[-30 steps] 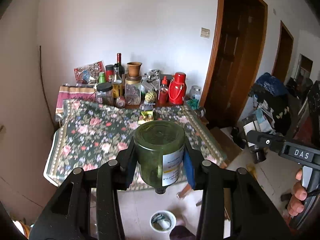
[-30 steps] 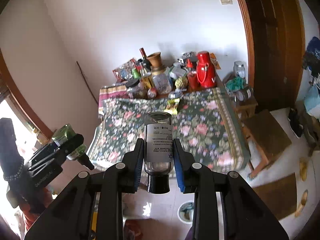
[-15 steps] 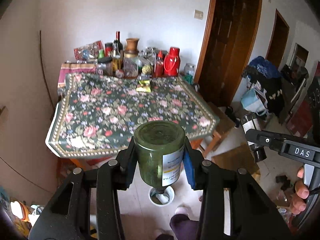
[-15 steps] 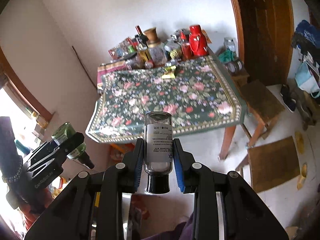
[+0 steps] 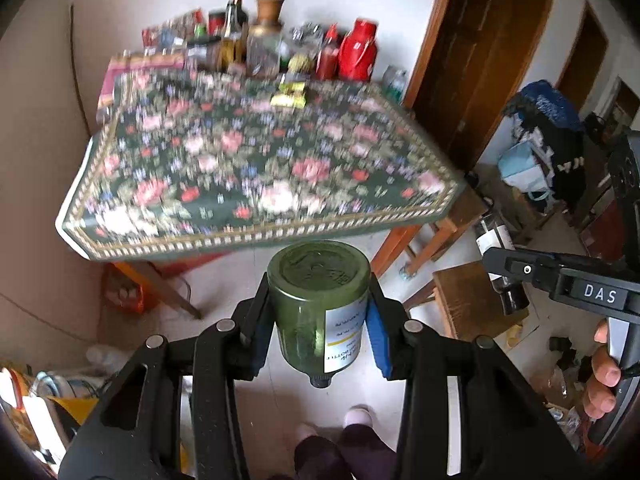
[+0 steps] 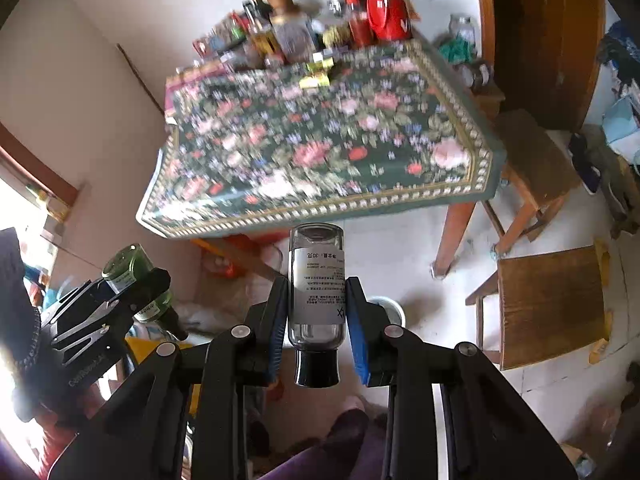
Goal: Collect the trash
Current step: 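Carry the bottle with the right tool while the left tool carries the jar toward the bucket, then open the right tool over the bucket while the left tool releases the jar there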
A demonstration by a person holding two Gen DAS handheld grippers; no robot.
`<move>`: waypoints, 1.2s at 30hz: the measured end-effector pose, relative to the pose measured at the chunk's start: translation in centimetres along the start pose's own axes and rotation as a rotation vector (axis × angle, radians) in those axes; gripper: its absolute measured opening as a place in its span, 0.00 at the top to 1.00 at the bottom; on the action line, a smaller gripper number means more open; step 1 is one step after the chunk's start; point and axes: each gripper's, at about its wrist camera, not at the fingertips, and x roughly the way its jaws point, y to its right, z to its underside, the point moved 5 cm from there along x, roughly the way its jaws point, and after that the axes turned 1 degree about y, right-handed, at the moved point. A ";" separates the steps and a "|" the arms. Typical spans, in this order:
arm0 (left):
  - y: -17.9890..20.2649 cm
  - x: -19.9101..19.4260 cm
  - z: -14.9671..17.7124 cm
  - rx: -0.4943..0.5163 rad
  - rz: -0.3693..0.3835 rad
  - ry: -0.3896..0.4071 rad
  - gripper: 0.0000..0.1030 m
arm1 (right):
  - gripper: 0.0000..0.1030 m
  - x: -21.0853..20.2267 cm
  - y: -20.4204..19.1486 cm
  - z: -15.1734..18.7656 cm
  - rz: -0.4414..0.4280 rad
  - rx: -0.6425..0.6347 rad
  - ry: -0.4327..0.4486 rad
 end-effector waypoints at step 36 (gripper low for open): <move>0.5 26.9 11.2 -0.087 0.055 -0.463 0.58 | 0.64 17.0 7.7 3.0 0.040 -0.030 -0.299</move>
